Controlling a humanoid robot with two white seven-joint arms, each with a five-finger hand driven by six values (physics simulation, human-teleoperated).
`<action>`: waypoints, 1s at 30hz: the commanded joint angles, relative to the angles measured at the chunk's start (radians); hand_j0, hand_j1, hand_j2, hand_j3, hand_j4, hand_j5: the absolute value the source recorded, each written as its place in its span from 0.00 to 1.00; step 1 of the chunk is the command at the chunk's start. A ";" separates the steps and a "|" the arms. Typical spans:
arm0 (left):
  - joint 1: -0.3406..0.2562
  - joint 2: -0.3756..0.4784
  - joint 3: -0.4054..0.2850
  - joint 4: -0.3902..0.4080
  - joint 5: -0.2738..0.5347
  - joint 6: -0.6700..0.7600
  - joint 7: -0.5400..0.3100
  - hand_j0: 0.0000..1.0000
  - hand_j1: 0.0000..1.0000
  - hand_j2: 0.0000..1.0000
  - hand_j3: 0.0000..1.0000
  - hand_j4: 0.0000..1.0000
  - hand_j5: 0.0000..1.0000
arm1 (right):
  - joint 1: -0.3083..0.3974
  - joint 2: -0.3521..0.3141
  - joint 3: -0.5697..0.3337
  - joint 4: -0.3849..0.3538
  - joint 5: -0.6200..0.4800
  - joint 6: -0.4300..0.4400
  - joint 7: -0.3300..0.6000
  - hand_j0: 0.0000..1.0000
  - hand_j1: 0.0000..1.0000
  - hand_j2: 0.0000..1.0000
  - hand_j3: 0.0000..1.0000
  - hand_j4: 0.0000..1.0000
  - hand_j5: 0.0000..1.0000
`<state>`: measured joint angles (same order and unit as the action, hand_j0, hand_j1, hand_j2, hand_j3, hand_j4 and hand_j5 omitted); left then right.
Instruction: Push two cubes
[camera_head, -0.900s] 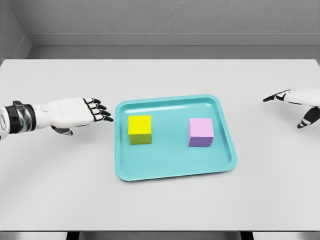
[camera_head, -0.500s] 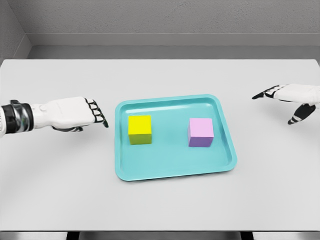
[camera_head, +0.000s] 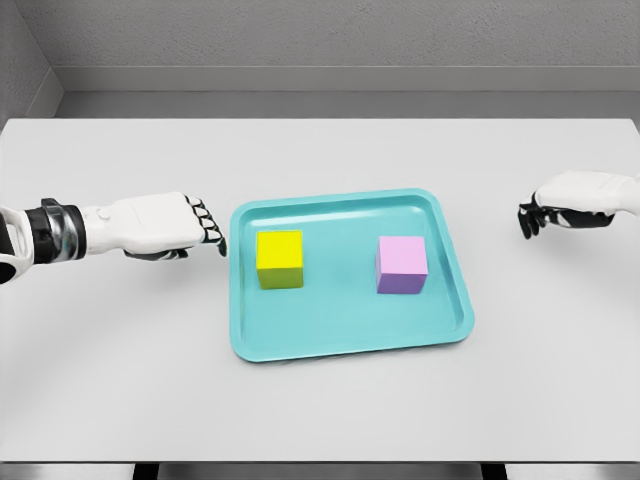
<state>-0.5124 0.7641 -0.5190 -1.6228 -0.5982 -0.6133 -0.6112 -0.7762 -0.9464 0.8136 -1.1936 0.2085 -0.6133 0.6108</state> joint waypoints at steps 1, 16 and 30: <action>0.000 -0.005 0.001 0.015 0.002 0.002 0.000 0.65 0.65 0.65 0.65 0.65 0.65 | 0.000 0.000 0.009 -0.026 -0.004 0.002 0.000 0.13 0.13 0.13 0.13 0.13 0.13; -0.015 -0.055 -0.003 0.043 0.008 0.002 0.000 0.65 0.65 0.65 0.65 0.65 0.65 | -0.003 0.028 0.061 -0.127 0.045 0.002 0.000 0.11 0.11 0.11 0.11 0.11 0.11; -0.014 -0.060 -0.018 0.020 0.014 0.002 0.000 0.65 0.65 0.65 0.65 0.65 0.65 | -0.057 0.075 0.156 -0.185 0.094 0.002 0.000 0.11 0.11 0.11 0.11 0.11 0.11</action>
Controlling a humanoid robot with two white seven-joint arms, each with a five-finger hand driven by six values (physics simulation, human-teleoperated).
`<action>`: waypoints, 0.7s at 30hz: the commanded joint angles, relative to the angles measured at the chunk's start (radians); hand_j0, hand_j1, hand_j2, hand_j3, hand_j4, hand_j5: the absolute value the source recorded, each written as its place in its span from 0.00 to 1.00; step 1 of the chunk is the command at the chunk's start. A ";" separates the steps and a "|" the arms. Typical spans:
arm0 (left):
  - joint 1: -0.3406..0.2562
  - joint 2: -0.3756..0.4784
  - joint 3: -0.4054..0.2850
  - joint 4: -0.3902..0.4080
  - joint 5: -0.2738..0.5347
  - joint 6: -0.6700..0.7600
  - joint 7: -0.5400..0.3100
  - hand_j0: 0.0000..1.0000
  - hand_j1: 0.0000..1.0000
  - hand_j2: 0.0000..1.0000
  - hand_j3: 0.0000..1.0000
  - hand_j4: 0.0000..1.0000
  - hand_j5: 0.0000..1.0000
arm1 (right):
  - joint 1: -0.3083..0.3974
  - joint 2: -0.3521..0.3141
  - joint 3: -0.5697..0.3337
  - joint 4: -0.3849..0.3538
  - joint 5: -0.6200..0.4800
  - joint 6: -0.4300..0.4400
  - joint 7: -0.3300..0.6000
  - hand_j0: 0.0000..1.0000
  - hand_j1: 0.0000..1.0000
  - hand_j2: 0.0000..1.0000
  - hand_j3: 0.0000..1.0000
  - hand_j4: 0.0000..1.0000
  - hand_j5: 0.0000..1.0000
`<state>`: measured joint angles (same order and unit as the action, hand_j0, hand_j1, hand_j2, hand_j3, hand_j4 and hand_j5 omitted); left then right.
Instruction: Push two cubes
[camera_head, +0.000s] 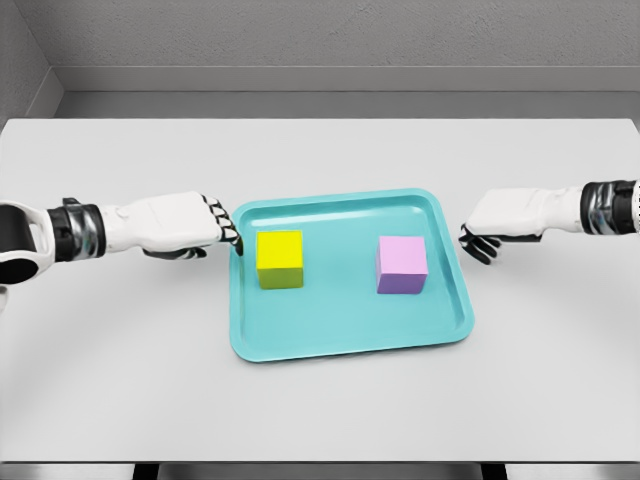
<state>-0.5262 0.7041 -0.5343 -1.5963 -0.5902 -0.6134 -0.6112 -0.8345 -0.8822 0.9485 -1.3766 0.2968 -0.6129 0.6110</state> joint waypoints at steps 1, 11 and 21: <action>0.000 0.000 -0.003 -0.008 0.006 0.003 0.000 0.65 0.65 0.65 0.65 0.65 0.65 | 0.000 0.017 0.021 -0.004 0.008 0.002 0.000 0.11 0.11 0.11 0.11 0.11 0.11; -0.002 -0.043 -0.024 -0.005 0.004 0.003 0.000 0.65 0.65 0.65 0.65 0.65 0.65 | -0.025 0.051 0.093 -0.007 0.019 0.002 0.000 0.11 0.11 0.11 0.11 0.11 0.11; -0.002 -0.064 -0.024 -0.005 0.003 0.003 0.000 0.65 0.65 0.65 0.65 0.65 0.65 | -0.037 0.057 0.101 -0.019 0.019 0.002 0.000 0.11 0.11 0.11 0.11 0.11 0.11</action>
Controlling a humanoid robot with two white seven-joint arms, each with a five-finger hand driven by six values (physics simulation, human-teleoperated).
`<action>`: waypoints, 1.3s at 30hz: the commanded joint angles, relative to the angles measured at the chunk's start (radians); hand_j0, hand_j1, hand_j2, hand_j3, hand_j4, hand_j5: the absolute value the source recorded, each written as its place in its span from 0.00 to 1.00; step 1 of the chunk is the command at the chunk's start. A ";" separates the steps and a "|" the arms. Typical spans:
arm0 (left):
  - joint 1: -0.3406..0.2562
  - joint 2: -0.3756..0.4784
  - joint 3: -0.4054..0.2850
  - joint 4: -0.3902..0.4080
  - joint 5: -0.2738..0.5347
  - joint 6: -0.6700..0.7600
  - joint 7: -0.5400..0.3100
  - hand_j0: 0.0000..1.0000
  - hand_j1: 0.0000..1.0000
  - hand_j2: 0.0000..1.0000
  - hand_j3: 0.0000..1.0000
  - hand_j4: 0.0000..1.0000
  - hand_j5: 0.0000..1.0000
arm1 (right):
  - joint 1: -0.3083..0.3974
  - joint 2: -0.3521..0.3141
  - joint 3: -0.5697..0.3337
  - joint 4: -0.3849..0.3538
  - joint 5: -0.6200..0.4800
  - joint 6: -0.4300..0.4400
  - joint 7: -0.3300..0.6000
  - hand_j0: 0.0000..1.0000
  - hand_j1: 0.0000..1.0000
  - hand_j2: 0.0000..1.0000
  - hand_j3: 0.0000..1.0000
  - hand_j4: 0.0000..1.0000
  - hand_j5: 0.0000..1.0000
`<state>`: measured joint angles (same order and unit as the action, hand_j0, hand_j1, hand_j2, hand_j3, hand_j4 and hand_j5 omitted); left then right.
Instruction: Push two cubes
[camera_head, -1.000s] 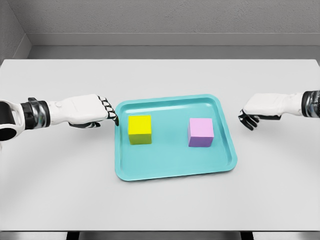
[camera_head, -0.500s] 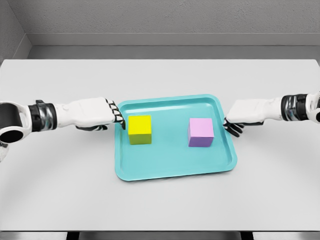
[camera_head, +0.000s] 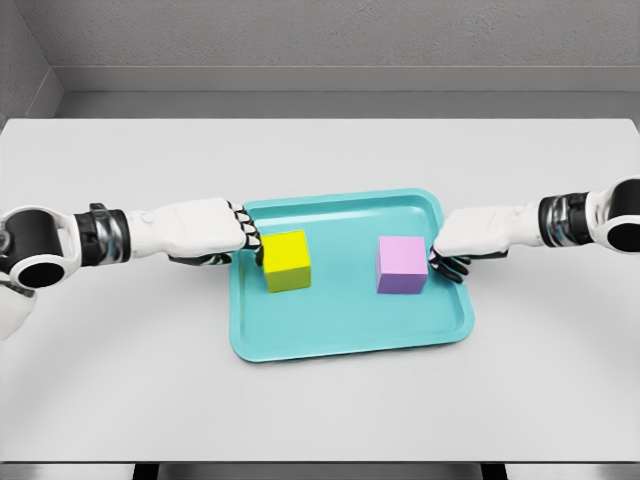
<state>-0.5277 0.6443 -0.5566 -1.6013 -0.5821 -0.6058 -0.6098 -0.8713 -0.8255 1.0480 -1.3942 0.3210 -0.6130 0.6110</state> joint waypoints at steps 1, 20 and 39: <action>0.000 -0.011 -0.002 0.000 -0.005 -0.005 -0.001 0.65 0.65 0.65 0.65 0.65 0.65 | 0.000 0.002 0.001 -0.002 -0.005 0.002 0.000 0.11 0.11 0.11 0.11 0.11 0.11; -0.037 -0.026 0.000 0.089 -0.004 -0.005 -0.001 0.65 0.65 0.65 0.65 0.65 0.65 | -0.014 0.055 0.003 0.001 -0.005 0.002 0.000 0.11 0.11 0.11 0.11 0.11 0.11; -0.038 -0.074 -0.003 0.090 -0.005 -0.005 -0.001 0.65 0.65 0.65 0.65 0.65 0.65 | -0.021 0.091 0.001 0.075 0.000 0.002 0.000 0.11 0.11 0.11 0.11 0.11 0.11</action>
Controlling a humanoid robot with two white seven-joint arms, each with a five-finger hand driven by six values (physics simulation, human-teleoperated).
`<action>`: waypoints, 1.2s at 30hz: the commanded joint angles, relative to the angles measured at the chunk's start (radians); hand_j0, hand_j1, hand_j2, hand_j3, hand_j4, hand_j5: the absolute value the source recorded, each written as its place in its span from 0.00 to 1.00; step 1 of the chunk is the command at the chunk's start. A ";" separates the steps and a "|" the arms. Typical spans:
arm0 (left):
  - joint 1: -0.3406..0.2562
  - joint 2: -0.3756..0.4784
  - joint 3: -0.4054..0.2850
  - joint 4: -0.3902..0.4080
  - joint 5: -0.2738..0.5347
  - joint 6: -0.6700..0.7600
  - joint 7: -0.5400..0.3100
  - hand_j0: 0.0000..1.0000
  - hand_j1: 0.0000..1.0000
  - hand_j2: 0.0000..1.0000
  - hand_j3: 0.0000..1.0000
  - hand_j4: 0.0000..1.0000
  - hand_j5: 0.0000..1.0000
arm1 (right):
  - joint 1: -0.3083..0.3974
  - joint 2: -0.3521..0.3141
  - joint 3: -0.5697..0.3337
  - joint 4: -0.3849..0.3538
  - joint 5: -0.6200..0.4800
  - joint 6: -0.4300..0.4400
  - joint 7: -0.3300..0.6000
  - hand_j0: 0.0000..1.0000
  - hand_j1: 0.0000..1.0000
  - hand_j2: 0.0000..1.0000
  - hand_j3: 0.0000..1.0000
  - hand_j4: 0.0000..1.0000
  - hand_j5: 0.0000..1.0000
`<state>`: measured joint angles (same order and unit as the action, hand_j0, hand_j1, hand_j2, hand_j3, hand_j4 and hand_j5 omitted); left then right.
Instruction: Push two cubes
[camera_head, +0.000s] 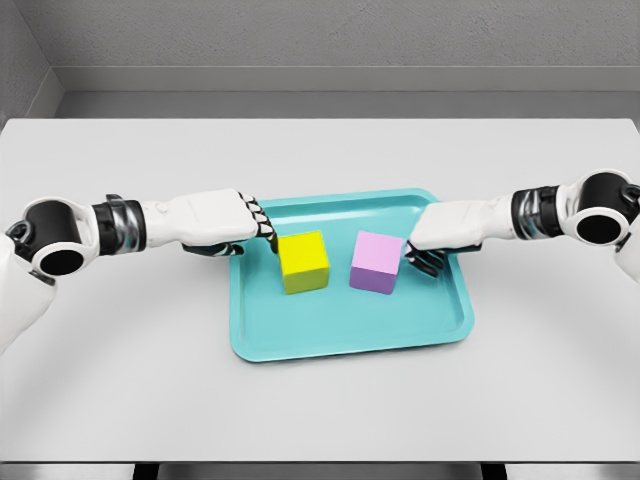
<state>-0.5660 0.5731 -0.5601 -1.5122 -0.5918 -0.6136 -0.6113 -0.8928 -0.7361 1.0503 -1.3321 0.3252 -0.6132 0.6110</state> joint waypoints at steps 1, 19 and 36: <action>0.000 -0.004 0.000 0.001 0.004 0.003 0.000 0.65 0.65 0.65 0.65 0.65 0.65 | 0.000 0.017 -0.003 0.034 -0.003 0.002 0.000 0.11 0.11 0.11 0.11 0.11 0.11; -0.020 -0.041 -0.014 0.103 0.006 0.003 0.000 0.65 0.65 0.65 0.65 0.65 0.65 | -0.015 0.049 -0.013 0.060 0.012 0.002 0.000 0.11 0.11 0.11 0.11 0.11 0.11; -0.008 0.045 -0.015 -0.052 0.069 0.003 0.000 0.65 0.65 0.65 0.65 0.65 0.65 | -0.002 -0.046 -0.001 -0.049 0.006 0.002 0.000 0.12 0.12 0.12 0.12 0.12 0.12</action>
<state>-0.5722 0.6000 -0.5751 -1.5247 -0.5381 -0.6135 -0.6113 -0.8958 -0.7791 1.0489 -1.3822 0.3357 -0.6130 0.6110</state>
